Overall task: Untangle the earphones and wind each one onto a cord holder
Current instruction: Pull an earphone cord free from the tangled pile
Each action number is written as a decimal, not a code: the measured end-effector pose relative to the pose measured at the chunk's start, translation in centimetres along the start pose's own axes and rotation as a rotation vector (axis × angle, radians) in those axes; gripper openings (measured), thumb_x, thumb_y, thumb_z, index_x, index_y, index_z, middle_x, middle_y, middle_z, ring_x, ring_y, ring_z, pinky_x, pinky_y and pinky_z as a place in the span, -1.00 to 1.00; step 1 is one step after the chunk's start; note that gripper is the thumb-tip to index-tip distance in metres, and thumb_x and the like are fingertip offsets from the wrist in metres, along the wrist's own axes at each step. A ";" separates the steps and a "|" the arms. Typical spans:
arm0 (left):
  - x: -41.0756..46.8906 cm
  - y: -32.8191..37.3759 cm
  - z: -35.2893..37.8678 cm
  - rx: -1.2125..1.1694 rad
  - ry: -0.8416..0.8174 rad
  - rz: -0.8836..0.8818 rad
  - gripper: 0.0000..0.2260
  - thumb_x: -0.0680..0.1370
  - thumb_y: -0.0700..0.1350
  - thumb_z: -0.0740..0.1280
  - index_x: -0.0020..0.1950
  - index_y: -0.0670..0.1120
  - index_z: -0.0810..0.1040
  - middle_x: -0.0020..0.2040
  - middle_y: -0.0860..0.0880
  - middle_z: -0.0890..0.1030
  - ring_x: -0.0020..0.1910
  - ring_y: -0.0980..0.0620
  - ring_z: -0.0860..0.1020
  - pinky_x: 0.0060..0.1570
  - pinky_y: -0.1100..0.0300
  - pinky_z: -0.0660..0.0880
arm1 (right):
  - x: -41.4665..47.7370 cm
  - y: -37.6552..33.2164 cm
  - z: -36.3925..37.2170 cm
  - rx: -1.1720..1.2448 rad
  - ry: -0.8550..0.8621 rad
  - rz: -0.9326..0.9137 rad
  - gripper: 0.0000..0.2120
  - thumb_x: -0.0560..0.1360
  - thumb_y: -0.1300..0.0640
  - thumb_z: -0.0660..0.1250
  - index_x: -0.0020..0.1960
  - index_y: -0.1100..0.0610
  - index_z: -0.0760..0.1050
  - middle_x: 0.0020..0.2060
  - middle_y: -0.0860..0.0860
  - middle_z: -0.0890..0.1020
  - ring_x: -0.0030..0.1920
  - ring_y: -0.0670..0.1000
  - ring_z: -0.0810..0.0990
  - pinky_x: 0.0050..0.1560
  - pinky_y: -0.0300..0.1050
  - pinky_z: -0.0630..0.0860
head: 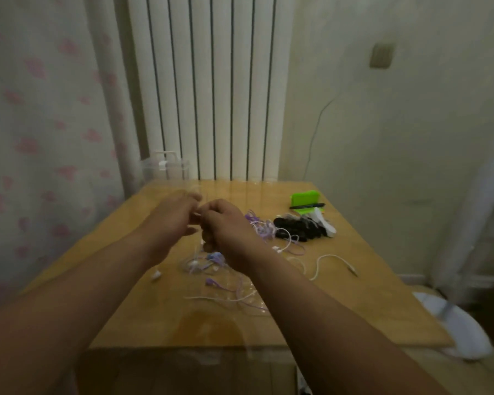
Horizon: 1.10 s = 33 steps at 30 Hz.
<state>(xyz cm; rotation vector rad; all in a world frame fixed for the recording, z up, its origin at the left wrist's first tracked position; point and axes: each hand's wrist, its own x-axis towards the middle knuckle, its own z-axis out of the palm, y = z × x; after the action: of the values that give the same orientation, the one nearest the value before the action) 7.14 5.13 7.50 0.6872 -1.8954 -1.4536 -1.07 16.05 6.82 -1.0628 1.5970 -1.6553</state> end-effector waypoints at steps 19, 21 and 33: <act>0.0 2.5 5.7 -0.647 0.003 -0.151 -0.88 0.71 -0.19 0.24 0.01 -0.14 0.53 -0.29 -0.02 0.48 -0.32 0.03 0.53 -0.02 0.03 0.63 | -9.4 7.9 -24.5 -1.050 0.689 0.254 -0.58 0.63 -0.13 0.32 -0.29 0.10 0.49 -0.37 0.00 0.51 -0.26 0.07 0.55 -0.24 -0.03 0.42; -0.3 2.4 6.6 -0.604 -0.022 -0.112 -0.87 0.71 -0.21 0.23 0.03 -0.17 0.54 -0.27 -0.05 0.53 -0.26 -0.01 0.56 -0.02 0.00 0.63 | -9.0 7.5 -23.1 -1.159 0.744 0.100 -0.70 0.64 -0.11 0.30 -0.12 0.08 0.56 -0.16 0.02 0.61 -0.07 0.11 0.59 -0.07 0.07 0.53; -2.9 1.8 9.2 -0.212 0.022 0.071 -0.80 0.76 -0.10 0.15 0.16 -0.06 0.56 0.07 0.03 0.75 0.11 0.04 0.69 0.06 -0.03 0.59 | -3.7 1.7 -4.3 -0.080 0.202 -0.006 -0.78 0.66 -0.08 0.21 0.15 -0.03 0.57 -0.15 -0.06 0.67 -0.18 -0.03 0.63 -0.14 0.05 0.58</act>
<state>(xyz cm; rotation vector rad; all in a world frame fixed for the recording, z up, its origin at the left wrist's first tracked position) 2.12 13.51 7.08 0.5286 -1.7001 -1.5667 -3.09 21.20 4.79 -0.9658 1.8034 -1.7618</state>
